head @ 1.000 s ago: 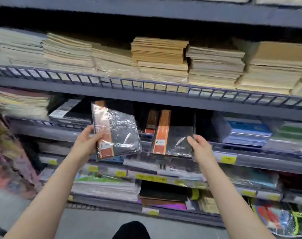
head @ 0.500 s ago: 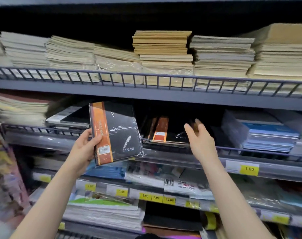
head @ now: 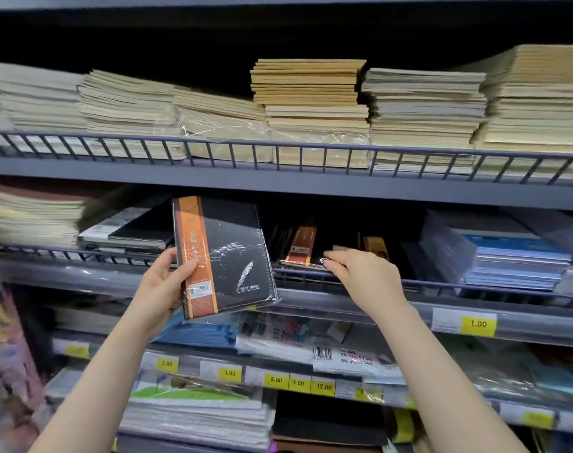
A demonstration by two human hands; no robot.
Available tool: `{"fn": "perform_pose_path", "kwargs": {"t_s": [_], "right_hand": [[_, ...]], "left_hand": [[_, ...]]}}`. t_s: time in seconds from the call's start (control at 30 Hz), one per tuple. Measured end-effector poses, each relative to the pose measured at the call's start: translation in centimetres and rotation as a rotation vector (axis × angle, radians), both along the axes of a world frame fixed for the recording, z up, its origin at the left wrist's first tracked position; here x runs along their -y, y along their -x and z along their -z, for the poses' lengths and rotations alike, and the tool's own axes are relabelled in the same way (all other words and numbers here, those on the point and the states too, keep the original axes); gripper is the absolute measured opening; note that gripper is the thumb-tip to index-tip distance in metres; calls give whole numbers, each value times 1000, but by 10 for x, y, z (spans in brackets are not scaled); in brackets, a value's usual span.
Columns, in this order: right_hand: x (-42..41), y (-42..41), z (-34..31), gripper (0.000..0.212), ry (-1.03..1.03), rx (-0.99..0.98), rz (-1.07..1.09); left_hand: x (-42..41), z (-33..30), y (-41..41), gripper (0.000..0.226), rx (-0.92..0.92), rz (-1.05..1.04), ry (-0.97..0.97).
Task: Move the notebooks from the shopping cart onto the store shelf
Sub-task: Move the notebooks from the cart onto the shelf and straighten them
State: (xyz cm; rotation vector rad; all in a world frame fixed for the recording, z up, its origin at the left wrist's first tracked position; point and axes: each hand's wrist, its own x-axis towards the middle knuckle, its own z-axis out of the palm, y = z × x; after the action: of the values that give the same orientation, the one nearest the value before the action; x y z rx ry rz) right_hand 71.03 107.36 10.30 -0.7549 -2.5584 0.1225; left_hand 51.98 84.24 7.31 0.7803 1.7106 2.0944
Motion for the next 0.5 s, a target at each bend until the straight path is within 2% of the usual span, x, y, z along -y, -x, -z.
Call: {"fn": "perform_pose_path", "kwargs": {"t_s": [0.1, 0.2, 0.27, 0.33, 0.5], "right_hand": [[-4, -1, -5, 34, -32, 51, -48], [-2, -9, 2, 41, -58, -7, 42], [2, -19, 11, 47, -75, -57, 126], [5, -22, 15, 44, -81, -55, 140], [11, -16, 14, 36, -35, -95, 106]], "left_hand": [[-3, 0, 0, 15, -2, 11, 5], [-6, -4, -4, 14, 16, 27, -26], [-6, -9, -11, 28, 23, 45, -37], [-6, -12, -17, 42, 24, 30, -24], [-3, -11, -18, 31, 23, -6, -30]]}}
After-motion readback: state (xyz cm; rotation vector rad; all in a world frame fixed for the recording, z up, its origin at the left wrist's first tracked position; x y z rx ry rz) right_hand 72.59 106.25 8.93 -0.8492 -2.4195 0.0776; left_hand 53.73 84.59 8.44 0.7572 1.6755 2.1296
